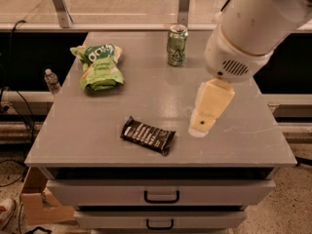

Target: Pick rxbar chocolate

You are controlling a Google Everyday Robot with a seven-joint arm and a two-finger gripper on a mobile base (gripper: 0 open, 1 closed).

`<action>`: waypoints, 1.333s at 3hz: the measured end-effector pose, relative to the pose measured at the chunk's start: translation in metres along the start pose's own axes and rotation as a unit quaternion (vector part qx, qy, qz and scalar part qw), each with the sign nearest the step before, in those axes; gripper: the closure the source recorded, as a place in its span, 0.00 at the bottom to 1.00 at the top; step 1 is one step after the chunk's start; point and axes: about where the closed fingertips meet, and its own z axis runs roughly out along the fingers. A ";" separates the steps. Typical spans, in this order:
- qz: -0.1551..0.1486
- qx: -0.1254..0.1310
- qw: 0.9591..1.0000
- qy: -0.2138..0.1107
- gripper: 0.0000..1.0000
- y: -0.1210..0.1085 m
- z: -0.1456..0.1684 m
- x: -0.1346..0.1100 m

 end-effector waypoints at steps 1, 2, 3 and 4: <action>0.011 -0.035 0.999 -0.003 0.00 0.017 0.050 -0.025; 0.011 -0.035 0.999 -0.004 0.00 0.017 0.050 -0.025; 0.004 -0.036 0.999 -0.007 0.00 0.027 0.070 -0.040; -0.008 -0.024 1.000 -0.009 0.00 0.042 0.091 -0.066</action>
Offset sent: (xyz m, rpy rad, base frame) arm 0.0046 0.0332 -0.0364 0.0245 0.0562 0.0036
